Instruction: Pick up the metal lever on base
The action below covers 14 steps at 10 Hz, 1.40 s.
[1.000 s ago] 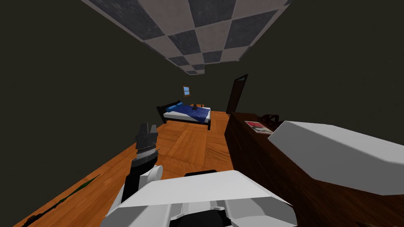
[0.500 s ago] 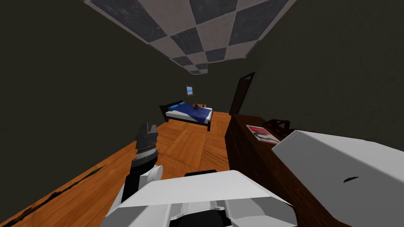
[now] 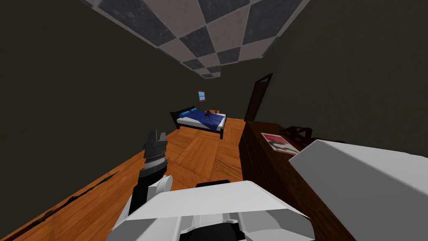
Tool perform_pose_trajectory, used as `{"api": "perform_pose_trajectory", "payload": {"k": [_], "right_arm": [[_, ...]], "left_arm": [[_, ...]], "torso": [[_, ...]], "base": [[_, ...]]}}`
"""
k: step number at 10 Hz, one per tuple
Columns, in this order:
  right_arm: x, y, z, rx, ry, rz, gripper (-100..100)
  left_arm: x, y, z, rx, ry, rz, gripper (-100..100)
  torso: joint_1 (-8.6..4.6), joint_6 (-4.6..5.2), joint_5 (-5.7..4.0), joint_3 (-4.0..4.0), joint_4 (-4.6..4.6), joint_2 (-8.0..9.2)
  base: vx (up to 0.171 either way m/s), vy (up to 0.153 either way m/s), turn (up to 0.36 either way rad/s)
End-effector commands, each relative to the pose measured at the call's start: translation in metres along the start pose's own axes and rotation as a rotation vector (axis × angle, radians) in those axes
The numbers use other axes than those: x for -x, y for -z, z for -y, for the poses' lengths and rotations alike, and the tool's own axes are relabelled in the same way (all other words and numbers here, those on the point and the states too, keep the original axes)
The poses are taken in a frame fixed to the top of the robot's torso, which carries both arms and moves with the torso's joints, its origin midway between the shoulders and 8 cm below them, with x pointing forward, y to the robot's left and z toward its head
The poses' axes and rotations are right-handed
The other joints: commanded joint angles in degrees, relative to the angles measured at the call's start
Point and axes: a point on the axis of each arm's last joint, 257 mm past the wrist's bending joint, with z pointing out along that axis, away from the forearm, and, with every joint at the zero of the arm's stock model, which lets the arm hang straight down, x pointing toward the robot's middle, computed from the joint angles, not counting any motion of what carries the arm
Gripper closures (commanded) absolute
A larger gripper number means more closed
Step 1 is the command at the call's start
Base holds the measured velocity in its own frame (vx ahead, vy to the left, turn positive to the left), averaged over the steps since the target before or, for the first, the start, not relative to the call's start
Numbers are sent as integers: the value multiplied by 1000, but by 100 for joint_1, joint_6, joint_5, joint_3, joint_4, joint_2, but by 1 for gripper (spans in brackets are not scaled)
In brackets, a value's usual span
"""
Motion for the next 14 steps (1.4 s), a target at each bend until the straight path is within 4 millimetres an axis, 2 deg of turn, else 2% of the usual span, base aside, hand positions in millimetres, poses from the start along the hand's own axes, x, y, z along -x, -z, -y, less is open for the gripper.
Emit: {"api": "perform_pose_trajectory", "payload": {"k": [1, 3, 4, 8, 9, 10, 13, 14], "right_arm": [[-4, -9, -1, -1, -6, -1, -100], [-4, -11, -4, 0, -8, 1, -100], [-4, -12, -4, 0, -8, 0, 100], [-4, -12, -4, 0, -9, 0, 100], [-4, -12, -4, 0, -9, 0, 0], [-2, -5, -1, 0, -3, 0, 100], [4, 9, 1, 1, 7, 0, 100], [3, 6, 0, 1, 5, 0, 100]], "left_arm": [[0, 0, 0, 0, 0, 0, 0], [0, 0, 0, 0, 0, 0, 0], [0, 0, 0, 0, 0, 0, 0], [0, 0, 0, 0, 0, 0, 0], [0, 0, 0, 0, 0, 0, 0], [0, 0, 0, 0, 0, 0, 0], [0, 0, 0, 0, 0, 0, 0], [0, 0, 0, 0, 0, 0, 0]], "torso": [[0, 0, 0, 0, 0, 0], [3, 1, 1, 1, 1, 2], [5, 1, 2, 0, 0, 0], [6, -1, 4, -3, -3, -4], [8, -1, 6, -4, -3, -4], [9, -1, 7, -4, -4, -5], [24, 1, 16, -10, -8, -12], [26, 0, 17, -11, -9, -14]], "base": [[-9, -5, 34], [-4, -3, 14], [0, 0, 0], [0, 0, 0], [0, 0, 0], [6, 5, -35], [7, 9, -37], [0, 0, 0]]}}
